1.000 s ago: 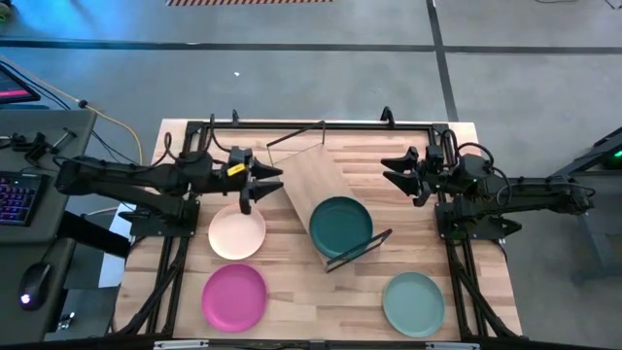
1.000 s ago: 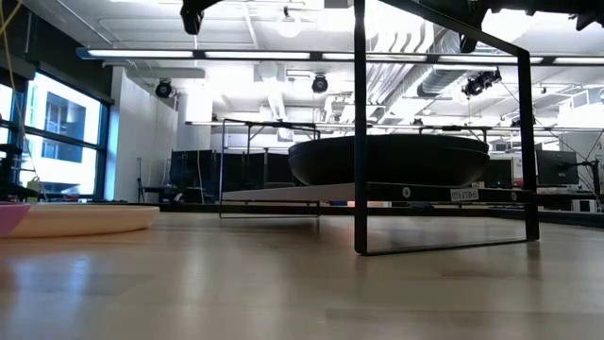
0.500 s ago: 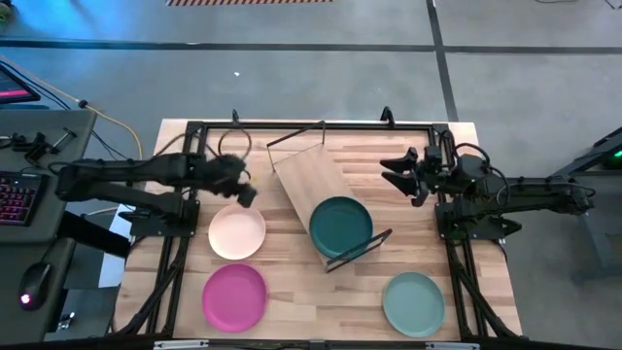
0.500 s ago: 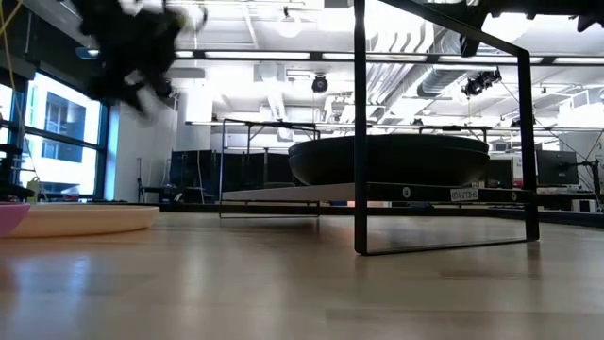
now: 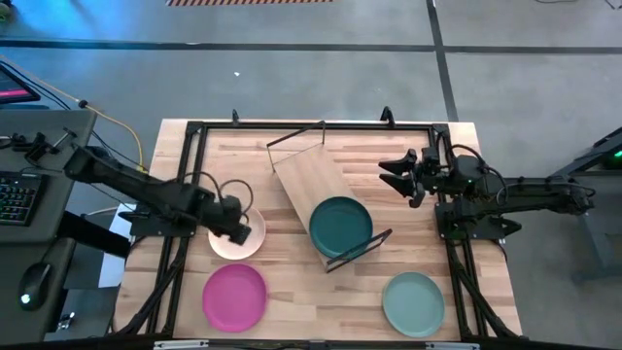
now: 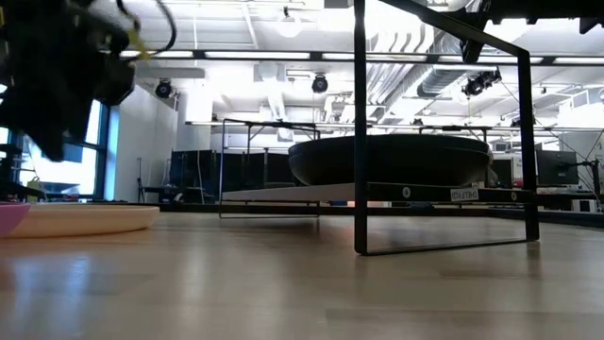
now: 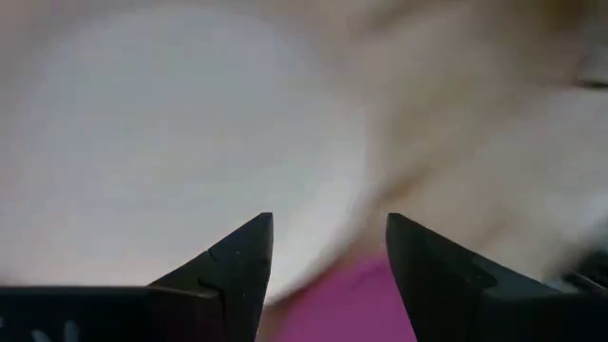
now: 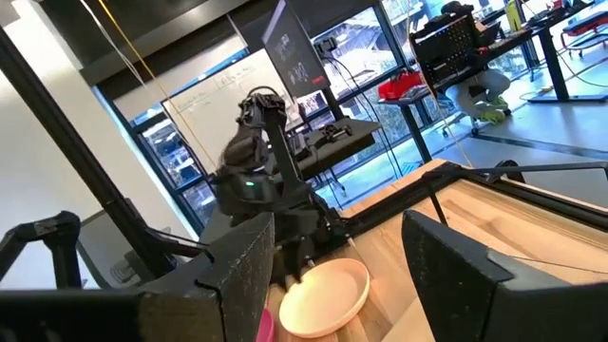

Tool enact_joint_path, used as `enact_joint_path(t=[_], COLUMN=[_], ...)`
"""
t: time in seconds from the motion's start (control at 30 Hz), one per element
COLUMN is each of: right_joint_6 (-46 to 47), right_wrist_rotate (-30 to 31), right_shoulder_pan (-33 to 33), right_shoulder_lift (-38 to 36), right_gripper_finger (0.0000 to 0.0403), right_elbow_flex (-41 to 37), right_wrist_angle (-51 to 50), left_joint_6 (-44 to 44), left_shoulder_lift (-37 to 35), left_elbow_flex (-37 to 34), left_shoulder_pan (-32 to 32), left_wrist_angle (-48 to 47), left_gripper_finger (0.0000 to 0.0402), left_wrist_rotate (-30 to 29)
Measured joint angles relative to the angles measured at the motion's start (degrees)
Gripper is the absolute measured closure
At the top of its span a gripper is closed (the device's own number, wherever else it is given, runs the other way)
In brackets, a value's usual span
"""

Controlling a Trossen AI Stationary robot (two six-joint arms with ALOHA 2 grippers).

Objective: Place and stack plates onto a shelf
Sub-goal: Put the the light brown plate on the shelf

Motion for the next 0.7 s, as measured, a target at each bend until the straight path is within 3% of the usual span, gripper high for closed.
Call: enact_joint_path(t=[0.17, 0.4, 0.7], right_joint_6=[0.02, 0.63, 1.51], right_wrist_rotate=[0.09, 0.09, 0.07], right_shoulder_pan=[0.0, 0.0, 0.0], right_shoulder_lift=[-0.01, -0.01, -0.01], right_gripper_finger=[0.0187, 0.0187, 0.0187], right_elbow_flex=[0.0, 0.0, 0.0], right_wrist_angle=[-0.06, -0.53, -1.85], left_joint_6=[0.12, -2.79, 0.04], left_shoulder_lift=[5.42, 16.35, 24.83], left_elbow_flex=[0.04, 0.6, 6.3], left_shoulder_pan=[-5.42, -7.22, -7.31], left_wrist_angle=[9.44, 10.73, 7.79], left_gripper_finger=[0.0209, 0.0209, 0.0209], left_wrist_rotate=[-0.26, -0.91, -5.31])
